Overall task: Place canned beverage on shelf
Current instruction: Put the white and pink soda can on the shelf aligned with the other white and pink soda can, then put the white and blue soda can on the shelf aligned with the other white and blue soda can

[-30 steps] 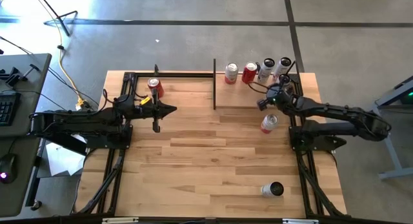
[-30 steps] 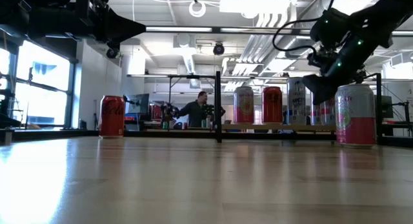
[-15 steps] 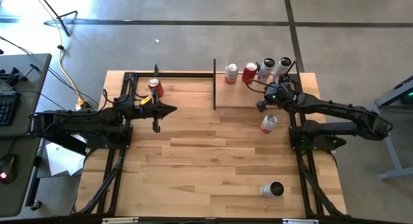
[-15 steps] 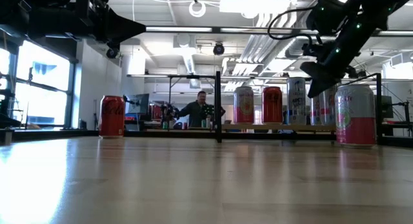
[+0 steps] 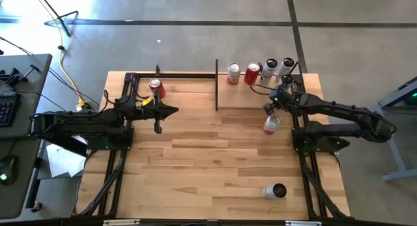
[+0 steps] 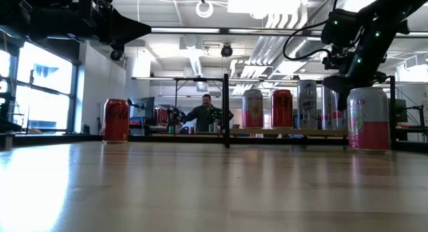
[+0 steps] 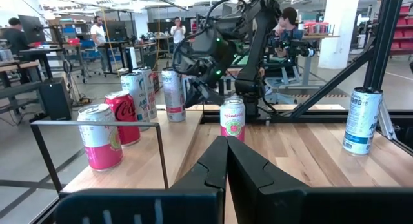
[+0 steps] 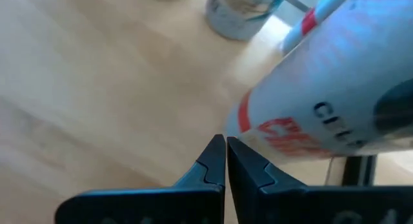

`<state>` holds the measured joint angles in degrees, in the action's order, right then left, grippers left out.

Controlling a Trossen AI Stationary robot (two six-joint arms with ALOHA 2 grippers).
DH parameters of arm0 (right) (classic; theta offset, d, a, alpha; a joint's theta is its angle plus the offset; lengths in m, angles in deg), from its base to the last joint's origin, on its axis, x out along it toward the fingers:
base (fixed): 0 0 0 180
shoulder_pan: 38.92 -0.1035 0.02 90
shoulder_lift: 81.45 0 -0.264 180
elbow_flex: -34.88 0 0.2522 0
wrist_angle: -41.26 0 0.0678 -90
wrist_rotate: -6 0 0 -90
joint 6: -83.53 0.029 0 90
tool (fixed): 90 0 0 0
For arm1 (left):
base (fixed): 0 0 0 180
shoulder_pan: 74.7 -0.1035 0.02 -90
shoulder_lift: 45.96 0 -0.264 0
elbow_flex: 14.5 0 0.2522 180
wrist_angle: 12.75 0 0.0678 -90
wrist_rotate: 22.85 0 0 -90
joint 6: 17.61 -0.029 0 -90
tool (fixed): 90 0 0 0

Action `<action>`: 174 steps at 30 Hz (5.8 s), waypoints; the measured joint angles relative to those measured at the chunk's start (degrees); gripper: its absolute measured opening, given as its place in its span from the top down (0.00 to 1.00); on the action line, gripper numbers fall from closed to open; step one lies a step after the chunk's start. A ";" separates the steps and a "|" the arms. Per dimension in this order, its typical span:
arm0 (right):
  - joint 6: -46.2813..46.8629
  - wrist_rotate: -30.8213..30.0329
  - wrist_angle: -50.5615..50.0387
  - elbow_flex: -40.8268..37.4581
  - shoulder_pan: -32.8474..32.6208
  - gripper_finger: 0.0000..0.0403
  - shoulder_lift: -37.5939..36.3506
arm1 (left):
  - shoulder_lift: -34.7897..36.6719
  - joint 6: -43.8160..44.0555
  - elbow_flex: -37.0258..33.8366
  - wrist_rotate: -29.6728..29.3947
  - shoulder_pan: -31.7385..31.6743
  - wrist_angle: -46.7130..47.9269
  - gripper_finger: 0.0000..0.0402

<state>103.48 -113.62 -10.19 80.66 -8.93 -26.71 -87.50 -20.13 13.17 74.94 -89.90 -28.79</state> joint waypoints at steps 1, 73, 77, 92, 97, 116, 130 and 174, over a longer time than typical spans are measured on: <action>-0.50 -0.24 0.75 -0.25 0.53 1.00 0.02 | -0.01 0.17 0.00 0.00 -0.01 0.00 1.00; 6.87 -4.13 -7.13 11.58 -18.52 1.00 -4.40 | -0.02 0.37 0.00 0.00 -0.01 0.00 1.00; 11.09 -3.55 -17.10 20.85 -25.97 1.00 -1.12 | 0.00 0.37 0.00 0.00 -0.02 -0.02 1.00; 36.19 14.99 -47.76 49.74 -54.49 0.60 26.46 | -0.01 0.37 -0.02 0.00 0.00 0.39 1.00; 52.18 22.32 -52.44 58.56 -64.78 0.38 33.48 | -0.02 -0.03 0.00 0.00 0.00 0.39 1.00; 86.73 26.95 -50.05 65.83 -81.45 0.28 47.60 | -0.02 -2.04 -0.02 0.15 -0.02 2.91 1.00; 86.56 28.38 -50.52 65.78 -81.43 0.28 50.16 | -0.02 -0.57 -0.02 0.26 1.16 3.52 1.00; 86.12 27.52 -52.31 70.24 -78.67 0.28 50.29 | -0.02 0.39 -0.02 0.24 1.45 3.48 1.00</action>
<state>189.60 -86.11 -62.49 150.89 -87.61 23.58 -87.52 -19.74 13.15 75.18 -88.46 -25.32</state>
